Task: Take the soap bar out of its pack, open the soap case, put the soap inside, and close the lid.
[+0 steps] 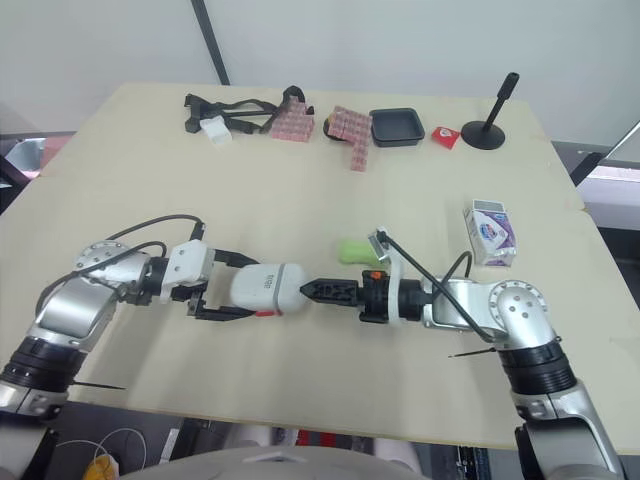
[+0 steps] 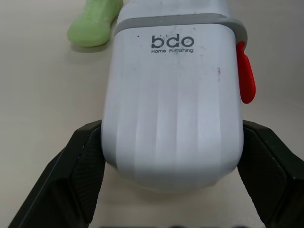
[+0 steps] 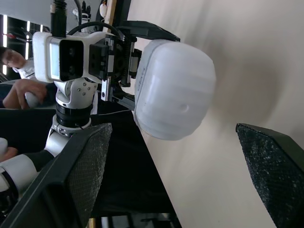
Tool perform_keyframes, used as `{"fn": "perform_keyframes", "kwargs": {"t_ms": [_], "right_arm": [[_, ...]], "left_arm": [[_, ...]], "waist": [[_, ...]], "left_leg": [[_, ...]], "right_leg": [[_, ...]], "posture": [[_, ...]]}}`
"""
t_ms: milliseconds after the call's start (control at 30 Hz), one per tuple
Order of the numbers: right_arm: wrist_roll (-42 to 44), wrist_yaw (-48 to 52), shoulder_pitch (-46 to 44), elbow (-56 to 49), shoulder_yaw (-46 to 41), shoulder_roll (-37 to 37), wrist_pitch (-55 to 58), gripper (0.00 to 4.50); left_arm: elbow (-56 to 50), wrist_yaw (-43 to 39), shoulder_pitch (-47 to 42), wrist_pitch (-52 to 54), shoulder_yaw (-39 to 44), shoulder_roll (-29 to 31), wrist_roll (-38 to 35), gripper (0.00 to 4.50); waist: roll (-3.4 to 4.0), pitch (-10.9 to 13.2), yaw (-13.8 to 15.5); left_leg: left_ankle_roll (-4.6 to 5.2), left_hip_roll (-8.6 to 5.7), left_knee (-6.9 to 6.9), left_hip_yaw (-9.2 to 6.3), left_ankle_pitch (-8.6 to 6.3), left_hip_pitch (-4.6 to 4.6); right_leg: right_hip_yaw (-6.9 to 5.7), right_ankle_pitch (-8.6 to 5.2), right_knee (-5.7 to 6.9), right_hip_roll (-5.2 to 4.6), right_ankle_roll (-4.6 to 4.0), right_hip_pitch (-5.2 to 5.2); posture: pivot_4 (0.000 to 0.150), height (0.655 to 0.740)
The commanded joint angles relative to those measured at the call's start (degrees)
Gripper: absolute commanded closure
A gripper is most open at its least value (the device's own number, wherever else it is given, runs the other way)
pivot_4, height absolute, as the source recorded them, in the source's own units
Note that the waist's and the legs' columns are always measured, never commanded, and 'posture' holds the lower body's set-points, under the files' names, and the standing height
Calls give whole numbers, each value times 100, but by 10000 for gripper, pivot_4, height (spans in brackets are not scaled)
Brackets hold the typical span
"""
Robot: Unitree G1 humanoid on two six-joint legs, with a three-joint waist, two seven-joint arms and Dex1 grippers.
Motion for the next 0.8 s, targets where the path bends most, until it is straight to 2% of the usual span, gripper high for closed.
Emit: {"fn": "perform_keyframes", "kwargs": {"t_ms": [33,767,800], "right_arm": [[207,-38,-89,42,31,152,-166,0],[207,-198,-466,571,106,651,-95,0],[207,-205,-475,584,107,652,-89,2605]], "left_arm": [[-226,20,42,4,132,84,-173,10341],[-161,58,-94,-90,-20,-29,-113,10341],[-152,59,-86,-111,-21,-29,-107,10341]], "waist": [[0,0,3],[-2,-1,1],[-2,-1,2]], "left_leg": [[0,0,0,0,0,-2],[0,0,2,-1,1,-18],[0,0,3,-1,0,-19]], "right_leg": [[-2,0,0,-1,0,-3],[-6,0,7,0,0,-21],[-7,0,7,0,0,-22]], "posture": [[1500,7400],[1500,7400],[1500,7400]]}}
